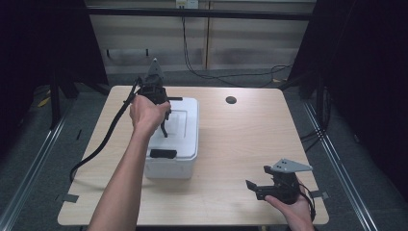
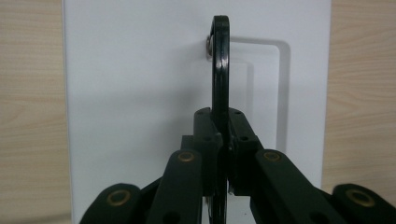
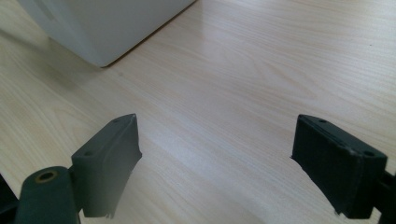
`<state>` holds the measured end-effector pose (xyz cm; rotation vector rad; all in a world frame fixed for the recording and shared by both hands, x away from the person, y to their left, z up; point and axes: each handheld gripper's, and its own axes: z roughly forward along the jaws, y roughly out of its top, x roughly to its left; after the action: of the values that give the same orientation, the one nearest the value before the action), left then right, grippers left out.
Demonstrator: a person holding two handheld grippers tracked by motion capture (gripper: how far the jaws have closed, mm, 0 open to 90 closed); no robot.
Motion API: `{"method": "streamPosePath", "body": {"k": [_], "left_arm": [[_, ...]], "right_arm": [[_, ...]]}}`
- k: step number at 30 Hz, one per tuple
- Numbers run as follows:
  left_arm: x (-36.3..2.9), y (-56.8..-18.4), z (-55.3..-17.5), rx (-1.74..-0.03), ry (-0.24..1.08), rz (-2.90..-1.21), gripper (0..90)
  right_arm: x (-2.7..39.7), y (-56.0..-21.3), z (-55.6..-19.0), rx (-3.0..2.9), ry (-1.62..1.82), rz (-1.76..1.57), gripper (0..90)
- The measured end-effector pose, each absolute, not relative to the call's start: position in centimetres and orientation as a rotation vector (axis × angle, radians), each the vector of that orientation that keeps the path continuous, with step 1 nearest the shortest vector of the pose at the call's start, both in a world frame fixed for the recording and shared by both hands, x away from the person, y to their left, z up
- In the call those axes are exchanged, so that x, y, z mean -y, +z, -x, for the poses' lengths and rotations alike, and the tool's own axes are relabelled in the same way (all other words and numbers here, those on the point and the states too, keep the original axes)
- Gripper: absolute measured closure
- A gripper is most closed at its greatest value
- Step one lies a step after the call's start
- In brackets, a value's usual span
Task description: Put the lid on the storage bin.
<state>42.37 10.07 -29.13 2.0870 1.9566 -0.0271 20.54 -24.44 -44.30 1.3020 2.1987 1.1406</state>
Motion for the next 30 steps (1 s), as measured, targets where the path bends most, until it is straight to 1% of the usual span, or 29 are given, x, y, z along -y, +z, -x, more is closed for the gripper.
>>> {"method": "streamPosePath", "body": {"k": [6,9,10,12,17,20,23,30], "left_arm": [[-10.2,-29.4,-42.4,-1.967,-0.007,-2.074,84.8],[-10.4,-30.0,-42.5,-1.964,-0.050,-2.082,84.8],[-10.3,-30.3,-42.5,-1.978,-0.032,-2.062,84.8],[-10.6,-30.5,-42.6,-1.973,-0.062,-2.068,84.8],[-10.6,-30.5,-42.5,-1.977,-0.050,-2.065,84.8],[-10.7,-30.4,-42.5,-1.998,-0.059,-2.036,84.7],[-10.6,-30.5,-42.4,-2.013,-0.040,-2.013,84.4],[-10.7,-30.6,-42.4,-1.989,-0.034,-2.027,83.5]], "right_arm": [[24.4,-44.3,-20.5,-2.199,1.140,-1.302,14.2],[24.4,-44.3,-20.5,-2.199,1.139,-1.302,14.2],[24.4,-44.3,-20.5,-2.199,1.140,-1.303,14.1],[24.4,-44.3,-20.6,-2.200,1.141,-1.304,14.2],[24.4,-44.3,-20.6,-2.202,1.140,-1.302,14.2],[24.4,-44.3,-20.6,-2.201,1.139,-1.303,14.2],[24.4,-44.3,-20.6,-2.202,1.139,-1.303,14.2],[24.4,-44.3,-20.6,-2.202,1.139,-1.301,14.2]]}}
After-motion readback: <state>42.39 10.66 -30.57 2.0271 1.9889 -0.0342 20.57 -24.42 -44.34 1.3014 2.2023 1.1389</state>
